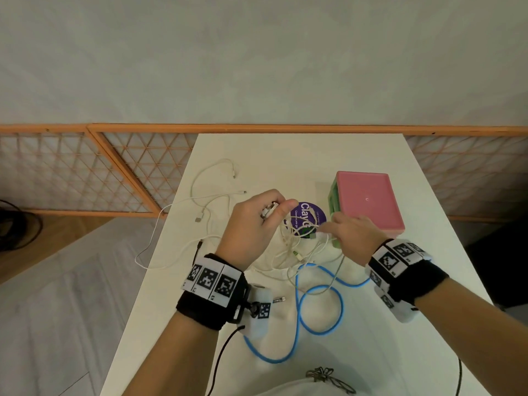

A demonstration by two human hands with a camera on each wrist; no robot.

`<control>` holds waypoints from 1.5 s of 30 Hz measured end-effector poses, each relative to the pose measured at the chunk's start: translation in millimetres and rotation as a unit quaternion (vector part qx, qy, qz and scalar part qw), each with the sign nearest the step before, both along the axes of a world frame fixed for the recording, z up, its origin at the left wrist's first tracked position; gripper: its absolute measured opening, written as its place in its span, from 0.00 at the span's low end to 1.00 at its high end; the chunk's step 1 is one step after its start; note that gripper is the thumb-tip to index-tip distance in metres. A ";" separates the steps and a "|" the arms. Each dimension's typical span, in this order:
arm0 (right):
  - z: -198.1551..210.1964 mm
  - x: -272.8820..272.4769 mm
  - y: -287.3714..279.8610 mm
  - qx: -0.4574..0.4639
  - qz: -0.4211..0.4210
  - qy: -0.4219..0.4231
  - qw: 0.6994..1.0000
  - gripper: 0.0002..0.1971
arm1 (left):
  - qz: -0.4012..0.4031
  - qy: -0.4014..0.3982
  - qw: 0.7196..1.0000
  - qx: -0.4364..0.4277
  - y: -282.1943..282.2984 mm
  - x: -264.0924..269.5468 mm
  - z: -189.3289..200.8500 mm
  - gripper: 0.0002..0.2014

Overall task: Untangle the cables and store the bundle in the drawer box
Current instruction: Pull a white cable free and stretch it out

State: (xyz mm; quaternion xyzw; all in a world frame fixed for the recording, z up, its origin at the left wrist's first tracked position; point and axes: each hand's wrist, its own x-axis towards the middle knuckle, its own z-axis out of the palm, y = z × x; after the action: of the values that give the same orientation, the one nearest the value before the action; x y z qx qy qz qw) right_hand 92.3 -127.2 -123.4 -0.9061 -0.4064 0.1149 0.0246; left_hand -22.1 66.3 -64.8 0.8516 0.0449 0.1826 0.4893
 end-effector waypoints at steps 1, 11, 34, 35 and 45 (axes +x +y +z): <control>3.0 -0.8 -0.6 0.070 -0.016 0.010 0.997 0.21 | 0.008 -0.003 1.000 -0.010 0.1 0.1 0.2 0.12; 71.8 -49.3 21.1 0.509 -0.079 0.226 0.827 0.10 | -0.025 -0.015 0.980 -0.198 -29.7 4.8 15.7 0.11; 19.1 -12.4 20.0 0.260 0.023 0.075 0.962 0.08 | 0.120 -0.257 0.888 -0.362 41.8 -14.8 91.9 0.19; 22.9 -9.3 21.9 0.256 0.024 0.090 0.962 0.08 | 0.118 -0.249 0.891 -0.361 41.6 -16.1 93.3 0.19; 11.7 24.7 -8.6 0.063 -0.030 0.103 0.992 0.11 | 0.186 -0.245 0.918 -0.250 73.8 -24.1 89.4 0.14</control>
State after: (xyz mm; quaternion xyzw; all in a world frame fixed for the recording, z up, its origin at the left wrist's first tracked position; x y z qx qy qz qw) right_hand 117.0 -135.8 -111.7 -0.8978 -0.3810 0.1808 0.1271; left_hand -46.2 140.2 24.6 0.6067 0.1254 0.4564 0.6387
